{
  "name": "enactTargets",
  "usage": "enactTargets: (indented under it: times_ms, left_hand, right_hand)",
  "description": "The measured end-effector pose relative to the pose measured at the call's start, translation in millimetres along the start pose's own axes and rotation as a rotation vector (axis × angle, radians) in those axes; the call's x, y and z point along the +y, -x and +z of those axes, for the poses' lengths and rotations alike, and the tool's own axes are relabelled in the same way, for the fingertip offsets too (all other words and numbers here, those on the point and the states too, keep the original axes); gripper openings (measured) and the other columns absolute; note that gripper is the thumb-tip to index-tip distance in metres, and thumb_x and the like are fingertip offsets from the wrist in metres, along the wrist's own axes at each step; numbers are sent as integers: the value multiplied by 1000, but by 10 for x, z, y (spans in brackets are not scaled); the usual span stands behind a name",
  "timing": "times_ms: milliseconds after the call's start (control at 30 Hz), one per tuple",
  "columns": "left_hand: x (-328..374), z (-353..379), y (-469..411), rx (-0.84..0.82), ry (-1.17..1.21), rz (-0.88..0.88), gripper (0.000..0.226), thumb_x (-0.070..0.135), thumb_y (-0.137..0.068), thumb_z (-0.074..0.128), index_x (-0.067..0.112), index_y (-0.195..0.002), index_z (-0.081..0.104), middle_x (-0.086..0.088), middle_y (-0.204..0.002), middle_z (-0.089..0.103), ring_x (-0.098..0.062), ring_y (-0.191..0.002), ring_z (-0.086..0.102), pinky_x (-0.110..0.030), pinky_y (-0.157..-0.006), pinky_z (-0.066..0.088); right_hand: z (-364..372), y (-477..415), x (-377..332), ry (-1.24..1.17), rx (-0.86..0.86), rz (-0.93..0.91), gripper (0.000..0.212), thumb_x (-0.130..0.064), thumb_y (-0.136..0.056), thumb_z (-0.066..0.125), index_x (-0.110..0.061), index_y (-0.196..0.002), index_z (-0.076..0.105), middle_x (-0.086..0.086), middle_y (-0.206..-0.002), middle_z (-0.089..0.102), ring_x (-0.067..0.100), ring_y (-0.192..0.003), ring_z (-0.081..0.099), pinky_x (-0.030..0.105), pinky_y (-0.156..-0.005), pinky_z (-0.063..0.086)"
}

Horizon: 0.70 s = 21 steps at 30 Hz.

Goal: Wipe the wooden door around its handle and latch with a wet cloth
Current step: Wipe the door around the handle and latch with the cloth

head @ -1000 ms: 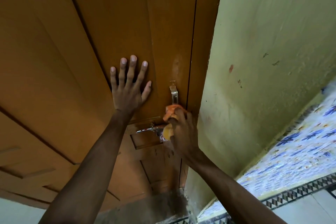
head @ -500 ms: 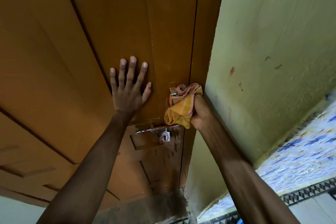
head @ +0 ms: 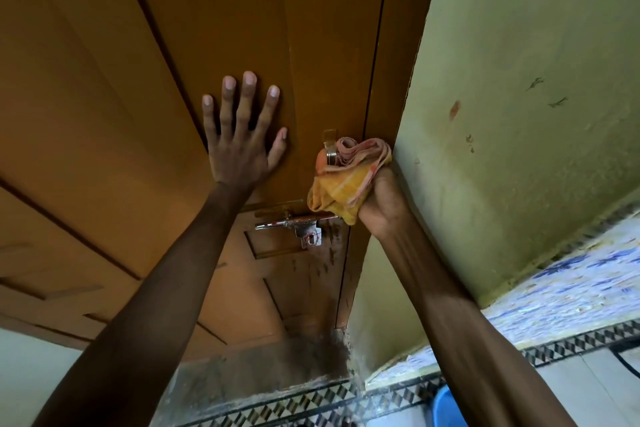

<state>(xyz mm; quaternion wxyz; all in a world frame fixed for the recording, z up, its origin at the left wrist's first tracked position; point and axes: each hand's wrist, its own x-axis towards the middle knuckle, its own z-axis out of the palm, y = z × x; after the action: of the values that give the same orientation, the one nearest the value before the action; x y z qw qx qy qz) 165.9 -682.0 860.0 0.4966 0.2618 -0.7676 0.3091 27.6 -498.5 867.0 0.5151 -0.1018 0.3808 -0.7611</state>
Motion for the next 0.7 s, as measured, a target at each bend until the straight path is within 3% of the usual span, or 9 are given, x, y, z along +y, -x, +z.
enactTargets:
  times_ms: [100,200,267,300,400,467,500,600,700]
  left_hand:
    - [6,12,16,6,-3,-15,70,49,-99,53,21,-155,24,-12,-160,18,-22,-153,-10,-48,-124,-1]
    - [4,11,17,4,-12,-14,70,50,-100,51,22,-156,21,-5,-167,-1,-22,-153,-11,-48,-124,-1]
    - [8,12,16,-5,-20,-7,69,50,-100,50,22,-156,21,0,-167,-12,-21,-153,-11,-48,-124,-1]
    - [13,9,11,-9,-20,-8,68,50,-100,50,22,-156,21,-1,-168,-9,-21,-153,-11,-48,-124,-1]
    - [17,3,0,-8,-20,-20,67,49,-99,52,20,-154,26,-13,-159,22,-22,-153,-10,-49,-123,1]
    - [18,-13,-13,-12,-22,-23,67,49,-99,51,19,-154,25,-14,-153,28,-22,-153,-11,-49,-123,1]
    - [23,-19,-20,-13,-23,-20,67,49,-100,50,20,-154,24,-14,-153,27,-22,-153,-11,-49,-123,1]
    - [27,-13,-7,-19,-33,-11,67,50,-100,47,22,-154,20,-14,-153,26,-21,-153,-12,-49,-123,0]
    - [11,-2,5,-18,-28,-9,66,50,-101,45,21,-155,20,-14,-153,26,-21,-153,-12,-48,-123,0]
  right_hand:
    - [-33,-33,62,-163,15,26,39,-38,-102,37,-13,-108,66,15,-115,66,33,-109,61,54,-89,46]
    - [-114,-65,100,-242,7,29,47,-40,-104,33,-14,-101,73,12,-104,74,32,-100,68,56,-86,47]
    - [-146,-36,66,-149,-7,38,40,-35,-104,33,-15,-108,68,12,-104,72,33,-103,64,59,-95,44]
    - [-129,-17,39,-40,-16,30,37,-32,-104,34,-14,-114,65,12,-105,70,32,-104,63,58,-99,43]
    - [11,4,-71,338,1,-60,31,-21,-104,36,-8,-123,57,10,-104,66,23,-93,65,36,-88,55]
    - [103,-19,-120,466,-19,-115,29,-16,-103,38,-5,-121,58,8,-99,66,19,-87,66,23,-73,59]
    - [119,-22,-129,458,-31,-126,27,-14,-103,39,-5,-118,60,7,-97,66,19,-86,66,23,-71,59]
    - [72,31,-46,155,-35,-77,25,-17,-101,41,-14,-103,66,8,-98,72,23,-90,69,39,-80,58]
    - [-58,13,73,-174,-59,-24,43,-31,-103,36,-17,-92,76,8,-98,75,27,-93,72,49,-90,49]
